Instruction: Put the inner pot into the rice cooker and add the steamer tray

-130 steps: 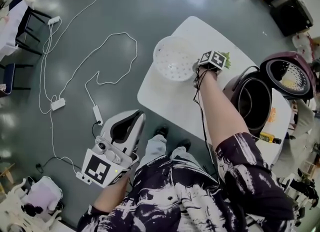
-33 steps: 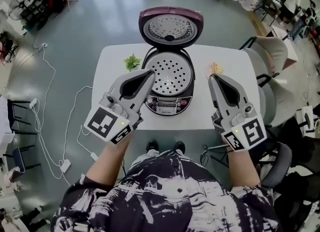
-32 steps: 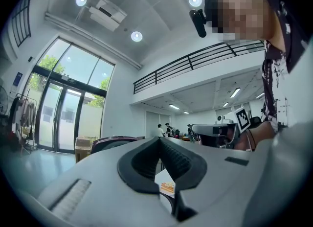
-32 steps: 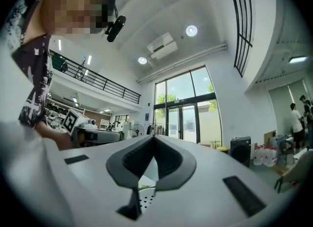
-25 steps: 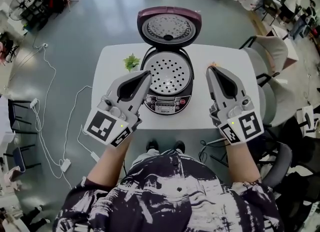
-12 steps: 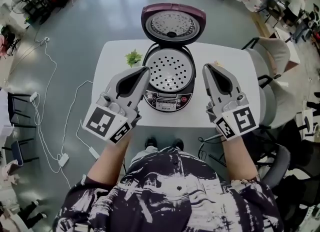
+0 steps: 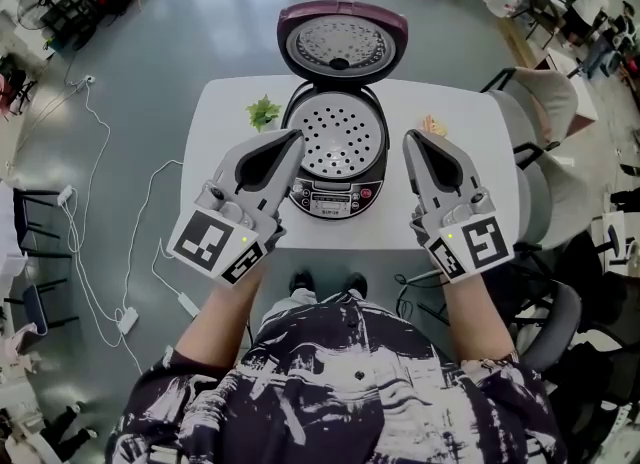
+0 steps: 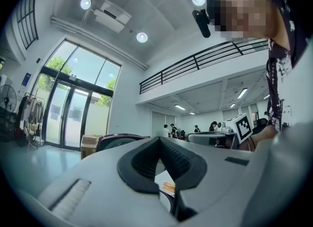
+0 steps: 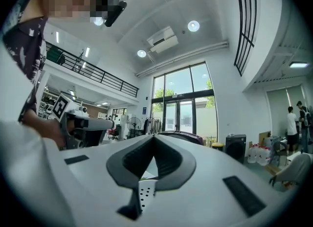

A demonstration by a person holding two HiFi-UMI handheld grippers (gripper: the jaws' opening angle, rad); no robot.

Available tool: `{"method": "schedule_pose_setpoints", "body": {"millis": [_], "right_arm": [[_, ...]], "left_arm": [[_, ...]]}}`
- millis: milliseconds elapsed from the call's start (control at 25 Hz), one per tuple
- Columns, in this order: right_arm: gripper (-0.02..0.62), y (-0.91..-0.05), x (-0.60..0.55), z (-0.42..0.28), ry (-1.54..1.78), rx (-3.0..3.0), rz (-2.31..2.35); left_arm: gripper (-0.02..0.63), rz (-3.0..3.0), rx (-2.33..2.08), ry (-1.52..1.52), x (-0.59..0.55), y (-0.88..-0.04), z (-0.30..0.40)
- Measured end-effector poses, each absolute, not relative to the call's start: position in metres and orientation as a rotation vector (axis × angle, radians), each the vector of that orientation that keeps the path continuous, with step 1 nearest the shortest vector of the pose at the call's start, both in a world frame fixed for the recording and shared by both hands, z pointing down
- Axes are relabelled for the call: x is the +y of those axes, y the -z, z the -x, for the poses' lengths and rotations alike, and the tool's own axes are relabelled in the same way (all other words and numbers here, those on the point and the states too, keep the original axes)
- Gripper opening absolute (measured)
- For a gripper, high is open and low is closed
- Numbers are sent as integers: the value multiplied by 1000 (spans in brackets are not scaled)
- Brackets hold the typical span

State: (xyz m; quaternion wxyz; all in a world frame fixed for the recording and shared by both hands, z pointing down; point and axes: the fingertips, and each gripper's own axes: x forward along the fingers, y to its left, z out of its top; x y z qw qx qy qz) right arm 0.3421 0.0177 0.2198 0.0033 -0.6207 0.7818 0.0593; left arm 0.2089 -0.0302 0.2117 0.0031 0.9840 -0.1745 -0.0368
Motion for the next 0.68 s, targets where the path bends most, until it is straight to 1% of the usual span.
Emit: {"method": "schedule_pose_setpoints", "body": {"millis": [680], "right_arm": [[-3,-224,17,-344,-178,2447,1971]], "left_arm": [[5,-3083,-528,105,-32,-216,-210]]}}
